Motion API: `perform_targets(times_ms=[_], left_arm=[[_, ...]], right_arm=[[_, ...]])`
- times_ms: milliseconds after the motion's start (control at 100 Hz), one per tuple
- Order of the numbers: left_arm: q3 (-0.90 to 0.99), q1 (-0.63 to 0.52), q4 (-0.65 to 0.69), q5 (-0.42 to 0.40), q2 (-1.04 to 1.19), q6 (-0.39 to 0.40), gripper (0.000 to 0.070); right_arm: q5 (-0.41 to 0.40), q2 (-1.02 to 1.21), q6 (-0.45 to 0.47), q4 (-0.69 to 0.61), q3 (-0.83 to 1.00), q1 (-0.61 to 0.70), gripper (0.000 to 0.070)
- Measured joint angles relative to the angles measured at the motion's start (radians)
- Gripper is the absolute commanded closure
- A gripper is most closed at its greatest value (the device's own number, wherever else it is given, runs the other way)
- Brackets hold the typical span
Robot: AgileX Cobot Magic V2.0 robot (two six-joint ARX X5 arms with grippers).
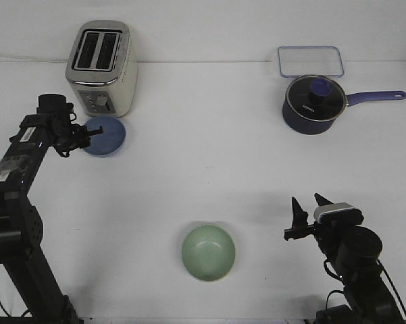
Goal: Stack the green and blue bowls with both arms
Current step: 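Carry the blue bowl over the green bowl and lower it inside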
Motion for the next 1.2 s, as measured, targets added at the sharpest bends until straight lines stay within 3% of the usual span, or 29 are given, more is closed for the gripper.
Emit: perform_targets(times_ms=[270, 520, 690, 940, 1200], left_arm=[[0.000, 0.006, -0.154, 0.084, -0.259, 0.058, 0.0687], [0.009, 0.000, -0.282, 0.326, -0.536, 0.078, 0.0686], [-0.029, -0.091, -0.370, 0.360, -0.631, 0.105, 0.0687], [-0.265, -0.332, -0.274, 0.394, -0.767, 0.101, 0.0686], [-0.575, -0.682, 0.000, 0.385, -0.755, -0.058, 0.0687]], right_arm=[[0.000, 0.000, 0.000, 0.000, 0.000, 0.000, 0.0290], [-0.001, 0.000, 0.000, 0.006, 0.000, 0.000, 0.0291], [-0.019, 0.000, 0.000, 0.016, 0.000, -0.001, 0.0291], [-0.019, 0.000, 0.000, 0.015, 0.000, -0.001, 0.0291], [-0.019, 0.000, 0.000, 0.015, 0.000, -0.001, 0.0291]])
